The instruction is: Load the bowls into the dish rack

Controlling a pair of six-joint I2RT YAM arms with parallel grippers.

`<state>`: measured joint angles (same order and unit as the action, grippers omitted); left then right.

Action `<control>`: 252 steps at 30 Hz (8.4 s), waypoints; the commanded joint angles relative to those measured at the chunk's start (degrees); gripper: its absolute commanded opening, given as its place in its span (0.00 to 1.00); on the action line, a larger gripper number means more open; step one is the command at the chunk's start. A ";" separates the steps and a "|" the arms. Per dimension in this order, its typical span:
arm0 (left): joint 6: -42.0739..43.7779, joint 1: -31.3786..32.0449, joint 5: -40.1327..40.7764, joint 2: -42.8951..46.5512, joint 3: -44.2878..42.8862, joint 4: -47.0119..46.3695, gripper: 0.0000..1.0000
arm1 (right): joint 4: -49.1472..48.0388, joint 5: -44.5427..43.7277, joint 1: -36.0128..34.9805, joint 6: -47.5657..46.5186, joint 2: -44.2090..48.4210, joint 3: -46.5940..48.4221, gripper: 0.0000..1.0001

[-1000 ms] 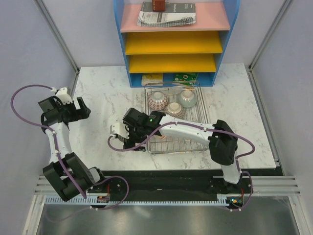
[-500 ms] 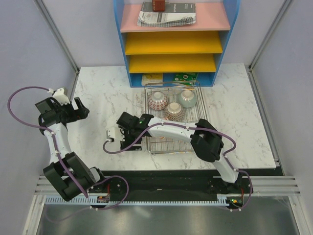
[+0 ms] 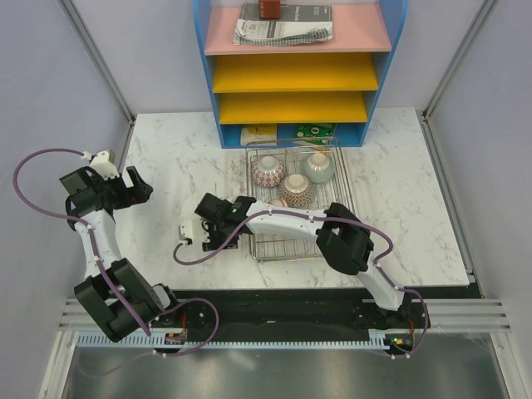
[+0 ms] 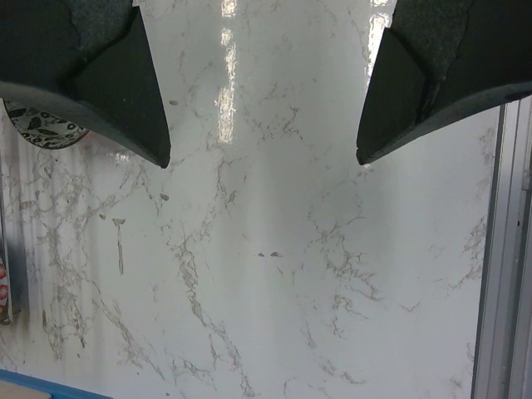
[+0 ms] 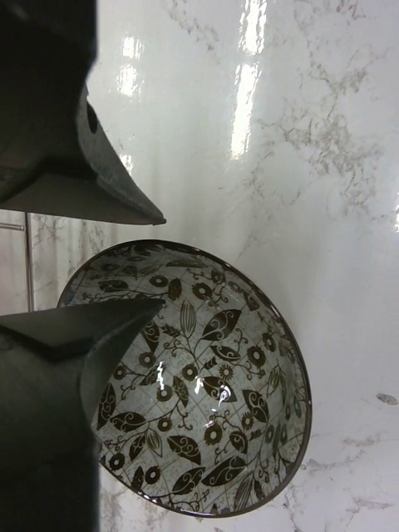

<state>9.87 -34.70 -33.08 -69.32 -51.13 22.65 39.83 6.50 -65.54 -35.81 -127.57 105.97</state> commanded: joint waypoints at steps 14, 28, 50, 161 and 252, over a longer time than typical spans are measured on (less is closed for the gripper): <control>-1.61 -0.63 -2.08 1.38 0.69 -1.03 1.00 | 0.24 -0.88 -1.08 -1.45 -1.54 1.69 0.15; -1.78 -0.72 -1.29 1.64 0.95 -1.47 1.00 | 0.33 -1.49 -1.52 -0.23 1.35 3.10 0.00; -2.40 -1.95 -1.11 4.01 1.13 -2.62 1.00 | -4.76 9.83 4.80 20.77 7.42 15.83 0.00; 4.19 -1.69 -11.83 8.85 0.95 3.27 1.00 | -84.14 58.98 57.54 94.53 50.93 -76.09 0.00; 4.55 -1.16 -14.03 10.17 4.20 3.01 1.00 | -17.69 30.34 59.74 47.68 51.19 -51.66 0.79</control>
<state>12.97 -35.88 -45.43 -60.86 -47.37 26.50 19.09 42.72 -5.52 15.73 -75.94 50.39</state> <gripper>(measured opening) 0.994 0.793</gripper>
